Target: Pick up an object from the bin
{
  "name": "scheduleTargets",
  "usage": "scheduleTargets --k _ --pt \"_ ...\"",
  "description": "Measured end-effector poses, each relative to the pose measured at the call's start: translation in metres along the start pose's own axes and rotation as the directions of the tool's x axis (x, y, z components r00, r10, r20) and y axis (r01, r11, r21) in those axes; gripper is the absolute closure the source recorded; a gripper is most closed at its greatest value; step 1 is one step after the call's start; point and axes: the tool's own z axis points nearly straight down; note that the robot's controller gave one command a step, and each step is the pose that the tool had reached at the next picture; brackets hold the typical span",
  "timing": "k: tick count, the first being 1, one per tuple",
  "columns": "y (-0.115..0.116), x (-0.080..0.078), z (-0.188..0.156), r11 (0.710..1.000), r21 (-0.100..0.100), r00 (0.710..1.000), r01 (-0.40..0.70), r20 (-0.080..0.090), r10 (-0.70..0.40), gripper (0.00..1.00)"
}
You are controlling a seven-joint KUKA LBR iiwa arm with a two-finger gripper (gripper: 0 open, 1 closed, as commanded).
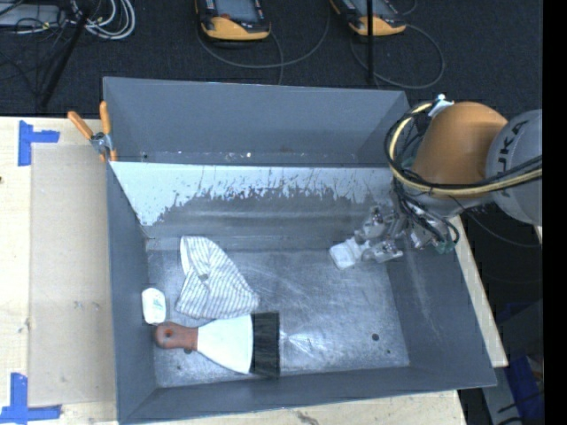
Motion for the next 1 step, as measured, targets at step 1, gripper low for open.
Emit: scheduleTargets --k 1 --pt "0.0002 -0.0039 -0.0764 1.000 -0.014 0.999 -0.001 -0.040 0.000 1.00"
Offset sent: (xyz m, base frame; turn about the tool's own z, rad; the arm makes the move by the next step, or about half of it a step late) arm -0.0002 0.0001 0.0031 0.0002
